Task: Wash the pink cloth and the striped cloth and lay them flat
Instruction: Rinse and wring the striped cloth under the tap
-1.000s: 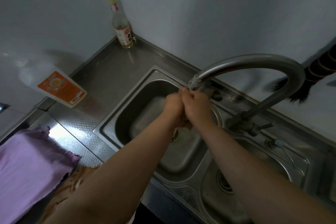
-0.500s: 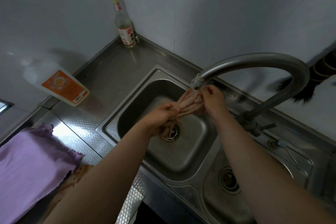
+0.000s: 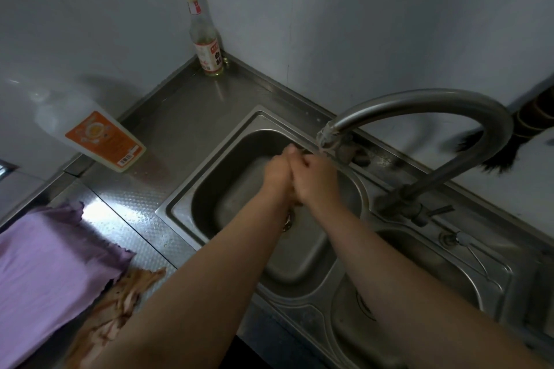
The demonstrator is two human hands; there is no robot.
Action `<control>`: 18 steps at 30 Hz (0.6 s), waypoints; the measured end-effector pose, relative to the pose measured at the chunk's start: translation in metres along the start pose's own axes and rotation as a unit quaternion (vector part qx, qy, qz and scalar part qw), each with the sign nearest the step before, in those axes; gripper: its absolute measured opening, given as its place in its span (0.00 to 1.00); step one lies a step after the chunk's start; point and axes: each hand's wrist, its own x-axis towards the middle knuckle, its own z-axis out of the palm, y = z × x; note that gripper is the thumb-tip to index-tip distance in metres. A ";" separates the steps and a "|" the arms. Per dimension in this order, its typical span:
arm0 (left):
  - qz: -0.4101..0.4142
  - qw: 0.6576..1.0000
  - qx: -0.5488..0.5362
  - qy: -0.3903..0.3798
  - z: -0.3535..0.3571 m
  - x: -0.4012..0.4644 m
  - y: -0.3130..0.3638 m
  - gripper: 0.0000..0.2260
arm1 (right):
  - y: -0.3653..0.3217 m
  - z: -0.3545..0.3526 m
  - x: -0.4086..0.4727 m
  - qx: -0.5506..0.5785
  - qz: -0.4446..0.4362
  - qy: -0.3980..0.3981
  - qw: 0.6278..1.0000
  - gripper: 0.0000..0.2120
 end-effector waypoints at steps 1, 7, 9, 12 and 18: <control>-0.009 1.000 -0.028 0.005 0.001 -0.004 0.000 0.15 | -0.003 -0.002 0.000 -0.009 0.000 -0.001 1.000 0.18; -0.020 1.000 0.006 0.010 0.009 -0.007 0.002 0.16 | -0.007 -0.008 0.013 0.048 0.015 0.024 0.998 0.16; -0.019 0.999 0.035 0.023 0.002 0.004 0.011 0.14 | -0.007 0.005 0.004 0.007 0.003 0.007 1.000 0.19; -0.055 0.998 -0.003 -0.003 0.011 -0.015 -0.001 0.19 | -0.007 -0.013 0.021 0.043 0.030 0.036 0.998 0.15; -0.071 0.997 -0.019 -0.021 0.003 -0.010 0.013 0.18 | 0.001 0.002 0.005 -0.014 -0.009 0.027 0.999 0.23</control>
